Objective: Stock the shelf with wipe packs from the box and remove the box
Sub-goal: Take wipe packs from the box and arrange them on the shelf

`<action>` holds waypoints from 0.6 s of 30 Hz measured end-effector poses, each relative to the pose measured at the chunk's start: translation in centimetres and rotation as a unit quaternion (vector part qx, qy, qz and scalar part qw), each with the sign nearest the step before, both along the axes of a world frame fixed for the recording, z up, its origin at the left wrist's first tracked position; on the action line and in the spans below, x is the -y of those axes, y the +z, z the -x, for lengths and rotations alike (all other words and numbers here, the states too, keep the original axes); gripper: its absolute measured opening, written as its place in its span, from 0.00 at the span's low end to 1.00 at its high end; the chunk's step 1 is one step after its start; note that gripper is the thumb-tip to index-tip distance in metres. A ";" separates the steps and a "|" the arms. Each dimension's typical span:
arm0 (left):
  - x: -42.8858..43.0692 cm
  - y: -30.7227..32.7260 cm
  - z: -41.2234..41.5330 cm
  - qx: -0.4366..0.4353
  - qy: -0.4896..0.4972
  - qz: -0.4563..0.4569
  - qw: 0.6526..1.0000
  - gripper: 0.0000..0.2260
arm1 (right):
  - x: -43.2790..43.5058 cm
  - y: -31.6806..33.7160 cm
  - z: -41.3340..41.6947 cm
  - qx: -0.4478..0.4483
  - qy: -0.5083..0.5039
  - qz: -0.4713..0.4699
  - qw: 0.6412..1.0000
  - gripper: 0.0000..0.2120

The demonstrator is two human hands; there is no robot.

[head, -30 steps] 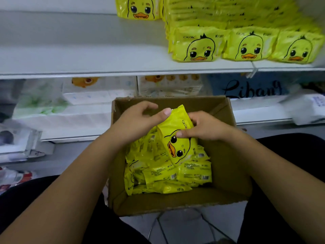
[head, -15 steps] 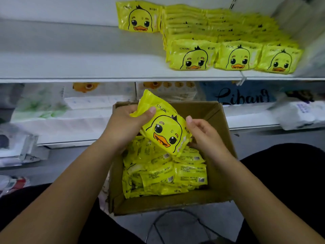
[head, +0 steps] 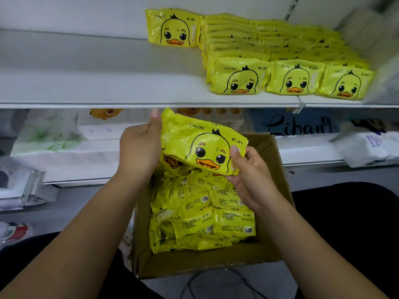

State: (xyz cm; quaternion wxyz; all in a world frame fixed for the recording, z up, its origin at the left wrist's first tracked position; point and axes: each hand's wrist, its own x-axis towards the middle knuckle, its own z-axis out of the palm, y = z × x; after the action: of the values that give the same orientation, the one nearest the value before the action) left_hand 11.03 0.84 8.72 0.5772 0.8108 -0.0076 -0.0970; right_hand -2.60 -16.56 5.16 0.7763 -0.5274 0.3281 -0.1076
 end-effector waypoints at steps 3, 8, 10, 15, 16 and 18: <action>-0.7 -0.5 -1.5 0.056 -0.019 0.018 0.998 0.29 | 1.8 0.9 -0.3 0.004 -0.029 0.016 0.999 0.26; 0.1 0.6 -1.7 0.087 -0.043 0.099 0.990 0.16 | 4.0 2.7 -1.6 0.034 -0.076 0.025 0.996 0.26; 0.2 0.6 -2.1 0.099 -0.060 0.116 0.986 0.15 | 4.5 3.4 -2.3 0.044 -0.079 0.033 0.995 0.20; 0.2 0.0 -3.2 0.078 -0.066 0.057 0.993 0.27 | 4.7 4.5 -3.8 0.040 -0.061 0.077 0.994 0.20; 0.3 0.1 -3.2 0.071 -0.067 0.045 0.994 0.27 | 4.5 4.7 -4.0 0.037 -0.056 0.088 0.994 0.25; 0.6 0.2 -3.1 0.061 -0.083 0.035 0.994 0.24 | 4.3 4.9 -4.1 0.031 -0.035 0.114 0.992 0.29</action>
State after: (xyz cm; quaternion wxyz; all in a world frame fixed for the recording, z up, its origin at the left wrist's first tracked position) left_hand 14.13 0.22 8.96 0.5933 0.7912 -0.1137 -0.0947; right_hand 1.47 -20.88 10.10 0.7166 -0.5970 0.3081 -0.1875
